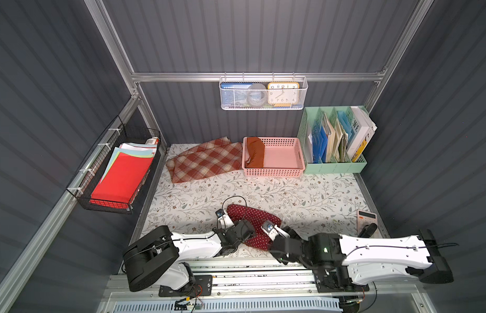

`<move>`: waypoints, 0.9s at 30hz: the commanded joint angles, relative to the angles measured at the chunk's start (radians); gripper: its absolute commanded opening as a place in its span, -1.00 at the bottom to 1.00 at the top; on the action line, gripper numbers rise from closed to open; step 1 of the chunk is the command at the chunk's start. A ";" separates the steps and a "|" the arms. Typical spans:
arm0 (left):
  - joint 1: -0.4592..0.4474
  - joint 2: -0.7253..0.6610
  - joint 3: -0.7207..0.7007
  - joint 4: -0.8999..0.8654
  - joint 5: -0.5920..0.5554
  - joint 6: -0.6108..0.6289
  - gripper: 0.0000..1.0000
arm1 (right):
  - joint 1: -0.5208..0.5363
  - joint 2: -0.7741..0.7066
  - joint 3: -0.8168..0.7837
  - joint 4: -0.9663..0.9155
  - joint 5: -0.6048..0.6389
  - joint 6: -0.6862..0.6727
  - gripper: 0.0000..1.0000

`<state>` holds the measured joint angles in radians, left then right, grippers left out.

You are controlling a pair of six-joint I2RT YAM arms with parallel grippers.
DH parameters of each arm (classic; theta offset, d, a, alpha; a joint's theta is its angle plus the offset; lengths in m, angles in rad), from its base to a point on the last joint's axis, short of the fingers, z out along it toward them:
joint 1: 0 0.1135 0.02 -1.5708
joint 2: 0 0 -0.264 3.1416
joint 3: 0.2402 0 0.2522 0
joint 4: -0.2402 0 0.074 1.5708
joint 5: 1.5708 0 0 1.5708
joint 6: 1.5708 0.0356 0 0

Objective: Roll up the skirts
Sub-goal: Roll the skirt at the center of the board.

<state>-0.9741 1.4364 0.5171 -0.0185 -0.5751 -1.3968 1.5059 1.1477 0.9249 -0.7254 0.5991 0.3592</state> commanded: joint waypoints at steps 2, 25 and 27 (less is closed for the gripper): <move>0.006 0.027 0.019 -0.035 0.075 0.038 -1.00 | 0.165 0.111 0.029 -0.070 0.291 0.005 0.41; 0.025 0.016 0.013 -0.030 0.125 0.068 -1.00 | 0.127 0.720 0.213 0.017 0.290 -0.239 0.89; 0.025 0.015 0.016 -0.031 0.128 0.071 -1.00 | 0.109 0.759 0.244 0.002 0.316 -0.245 0.89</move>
<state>-0.9501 1.4429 0.5327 -0.0181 -0.5179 -1.3483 1.6367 1.8721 1.1286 -0.7227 0.8951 0.1425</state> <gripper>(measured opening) 0.081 0.947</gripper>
